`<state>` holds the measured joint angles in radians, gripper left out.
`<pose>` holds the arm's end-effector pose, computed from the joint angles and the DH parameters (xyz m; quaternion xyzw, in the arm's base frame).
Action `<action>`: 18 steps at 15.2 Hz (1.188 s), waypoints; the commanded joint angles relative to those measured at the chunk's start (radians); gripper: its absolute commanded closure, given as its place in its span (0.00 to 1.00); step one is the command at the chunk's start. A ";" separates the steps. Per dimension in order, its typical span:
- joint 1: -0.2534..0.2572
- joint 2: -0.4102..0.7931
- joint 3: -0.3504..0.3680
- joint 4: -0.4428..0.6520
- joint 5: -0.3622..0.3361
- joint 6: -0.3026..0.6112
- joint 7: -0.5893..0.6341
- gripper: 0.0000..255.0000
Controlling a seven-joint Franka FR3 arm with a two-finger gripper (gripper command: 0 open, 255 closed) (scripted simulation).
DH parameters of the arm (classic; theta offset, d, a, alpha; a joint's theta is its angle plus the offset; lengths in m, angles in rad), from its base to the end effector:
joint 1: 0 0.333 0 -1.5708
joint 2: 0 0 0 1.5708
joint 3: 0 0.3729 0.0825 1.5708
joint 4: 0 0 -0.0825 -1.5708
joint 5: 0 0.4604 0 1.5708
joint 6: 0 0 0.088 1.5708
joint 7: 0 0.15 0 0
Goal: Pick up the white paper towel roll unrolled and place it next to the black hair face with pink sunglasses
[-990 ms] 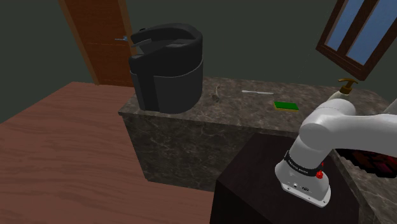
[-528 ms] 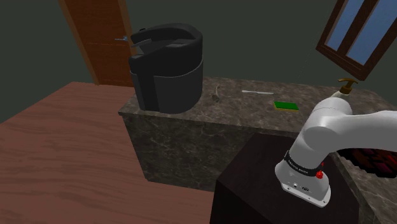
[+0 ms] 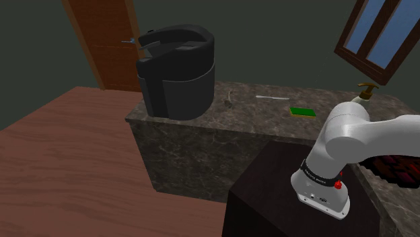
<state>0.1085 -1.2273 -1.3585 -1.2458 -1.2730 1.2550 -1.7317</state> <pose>-0.4803 -0.6212 0.4808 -0.9998 -0.0153 -0.0138 0.0059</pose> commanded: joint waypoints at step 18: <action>-0.054 -0.075 -0.038 -0.119 -0.039 0.082 0.034 1.00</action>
<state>0.0541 -1.3028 -1.3967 -1.3649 -1.3117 1.3365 -1.6982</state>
